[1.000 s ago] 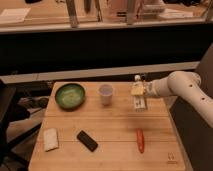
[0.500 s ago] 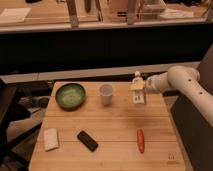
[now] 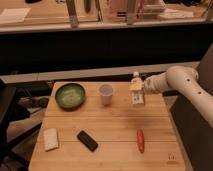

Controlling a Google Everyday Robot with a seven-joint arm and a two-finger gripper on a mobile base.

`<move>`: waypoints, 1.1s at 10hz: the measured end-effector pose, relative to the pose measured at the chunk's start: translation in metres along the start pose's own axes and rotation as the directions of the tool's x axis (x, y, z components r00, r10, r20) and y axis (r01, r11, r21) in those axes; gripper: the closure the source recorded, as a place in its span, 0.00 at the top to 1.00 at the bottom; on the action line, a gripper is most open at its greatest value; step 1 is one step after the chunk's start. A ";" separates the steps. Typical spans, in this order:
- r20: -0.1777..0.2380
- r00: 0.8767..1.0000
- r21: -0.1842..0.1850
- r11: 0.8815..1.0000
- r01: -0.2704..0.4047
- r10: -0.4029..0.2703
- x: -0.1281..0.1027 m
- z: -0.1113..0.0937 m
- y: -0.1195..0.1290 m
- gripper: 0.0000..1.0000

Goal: Stand the bottle upright

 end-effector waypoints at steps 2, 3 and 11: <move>-0.011 0.992 0.014 0.992 0.124 -0.124 -0.003 0.011 -0.006 0.00; -0.027 0.984 0.023 0.984 0.179 -0.179 -0.004 0.018 -0.010 0.00; -0.196 0.929 0.104 0.935 0.338 -0.314 0.004 0.055 -0.006 0.00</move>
